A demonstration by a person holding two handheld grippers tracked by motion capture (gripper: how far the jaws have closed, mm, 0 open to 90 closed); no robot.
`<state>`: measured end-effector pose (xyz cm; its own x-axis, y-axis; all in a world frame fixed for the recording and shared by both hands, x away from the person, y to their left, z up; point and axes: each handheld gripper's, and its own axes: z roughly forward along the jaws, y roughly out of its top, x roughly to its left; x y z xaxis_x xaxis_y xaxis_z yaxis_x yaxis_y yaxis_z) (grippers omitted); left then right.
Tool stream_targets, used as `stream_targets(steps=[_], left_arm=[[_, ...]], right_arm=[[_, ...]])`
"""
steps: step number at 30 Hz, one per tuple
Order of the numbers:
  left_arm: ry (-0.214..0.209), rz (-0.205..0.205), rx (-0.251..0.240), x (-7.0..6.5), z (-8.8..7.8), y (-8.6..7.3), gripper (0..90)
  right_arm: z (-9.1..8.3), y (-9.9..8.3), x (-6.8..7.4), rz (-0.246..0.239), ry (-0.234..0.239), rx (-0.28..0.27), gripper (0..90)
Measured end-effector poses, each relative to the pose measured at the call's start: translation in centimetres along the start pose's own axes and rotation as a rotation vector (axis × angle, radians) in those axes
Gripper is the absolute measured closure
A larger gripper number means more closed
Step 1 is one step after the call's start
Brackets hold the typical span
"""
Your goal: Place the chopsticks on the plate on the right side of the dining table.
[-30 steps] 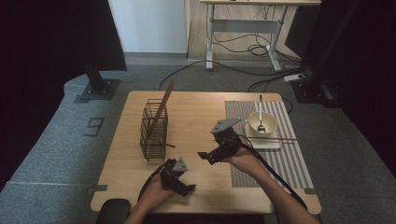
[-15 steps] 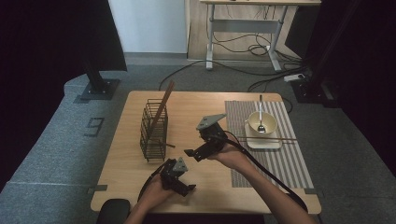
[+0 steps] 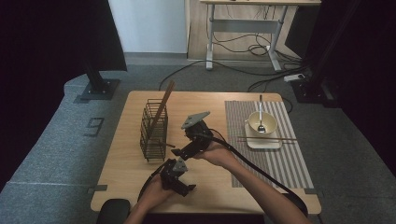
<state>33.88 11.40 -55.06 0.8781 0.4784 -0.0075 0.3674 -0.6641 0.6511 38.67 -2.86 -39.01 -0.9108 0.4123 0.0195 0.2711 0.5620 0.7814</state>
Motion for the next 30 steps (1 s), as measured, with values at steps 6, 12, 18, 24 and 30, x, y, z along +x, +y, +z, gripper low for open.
stream_targets(steps=[6,12,18,24,30], left_arm=[[0.001,0.003,0.001,0.0,0.0,0.0,0.0],[0.001,0.007,0.004,0.0,0.0,0.0,0.0],[0.000,0.009,0.001,0.1,0.0,0.0,0.0],[0.002,0.016,0.007,0.1,0.0,0.0,0.0],[0.004,0.014,0.004,0.1,0.0,0.0,0.0]], right_arm=[[1.3,0.4,-0.4,0.008,-0.015,0.009,7.2],[1.8,0.7,-1.0,0.017,-0.030,-0.002,15.7],[2.5,0.7,-2.0,0.022,-0.036,0.001,28.9],[3.5,0.5,-2.7,0.049,-0.006,-0.020,40.2],[4.1,0.7,-2.7,0.045,0.016,-0.033,51.9]])
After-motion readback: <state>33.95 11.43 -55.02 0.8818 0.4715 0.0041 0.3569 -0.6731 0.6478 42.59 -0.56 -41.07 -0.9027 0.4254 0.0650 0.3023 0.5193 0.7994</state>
